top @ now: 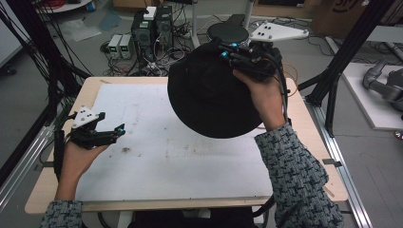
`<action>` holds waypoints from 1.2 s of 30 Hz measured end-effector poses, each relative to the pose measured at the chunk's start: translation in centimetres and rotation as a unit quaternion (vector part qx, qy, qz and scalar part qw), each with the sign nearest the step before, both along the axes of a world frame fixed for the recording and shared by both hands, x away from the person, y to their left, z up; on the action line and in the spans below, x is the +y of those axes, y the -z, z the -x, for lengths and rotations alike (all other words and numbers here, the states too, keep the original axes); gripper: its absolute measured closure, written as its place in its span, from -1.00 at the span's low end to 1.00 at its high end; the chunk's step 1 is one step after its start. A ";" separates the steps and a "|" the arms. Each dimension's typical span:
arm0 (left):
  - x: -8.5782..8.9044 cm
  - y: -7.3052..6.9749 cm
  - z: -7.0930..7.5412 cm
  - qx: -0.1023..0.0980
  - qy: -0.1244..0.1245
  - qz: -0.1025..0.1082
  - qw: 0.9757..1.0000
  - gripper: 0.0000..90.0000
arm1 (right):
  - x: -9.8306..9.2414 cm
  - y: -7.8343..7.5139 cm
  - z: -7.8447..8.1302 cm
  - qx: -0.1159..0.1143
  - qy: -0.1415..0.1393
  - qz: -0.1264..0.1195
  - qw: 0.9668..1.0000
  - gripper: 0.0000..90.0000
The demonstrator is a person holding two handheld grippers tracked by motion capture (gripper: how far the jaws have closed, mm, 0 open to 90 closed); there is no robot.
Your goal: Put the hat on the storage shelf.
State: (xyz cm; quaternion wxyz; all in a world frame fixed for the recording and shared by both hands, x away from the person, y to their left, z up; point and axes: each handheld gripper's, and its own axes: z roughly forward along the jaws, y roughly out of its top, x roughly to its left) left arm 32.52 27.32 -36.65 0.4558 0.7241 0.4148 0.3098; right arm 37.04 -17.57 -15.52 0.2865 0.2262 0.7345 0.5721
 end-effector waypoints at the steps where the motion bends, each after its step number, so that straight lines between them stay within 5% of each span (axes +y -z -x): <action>1: 0.0 0.0 0.0 0.000 0.000 -0.003 1.000 -0.60 | -0.2 -0.2 -0.1 -0.003 0.002 -0.003 1.000 0.87; 12: 0.1 0.0 0.0 -0.001 -0.002 -0.002 1.000 -0.60 | -3.2 -1.3 -0.9 -0.004 0.029 -0.018 0.999 0.87; 36: -0.2 0.3 -0.1 0.003 0.004 -0.005 1.000 -0.60 | -7.7 -3.7 -1.4 -0.055 0.090 -0.010 0.994 0.86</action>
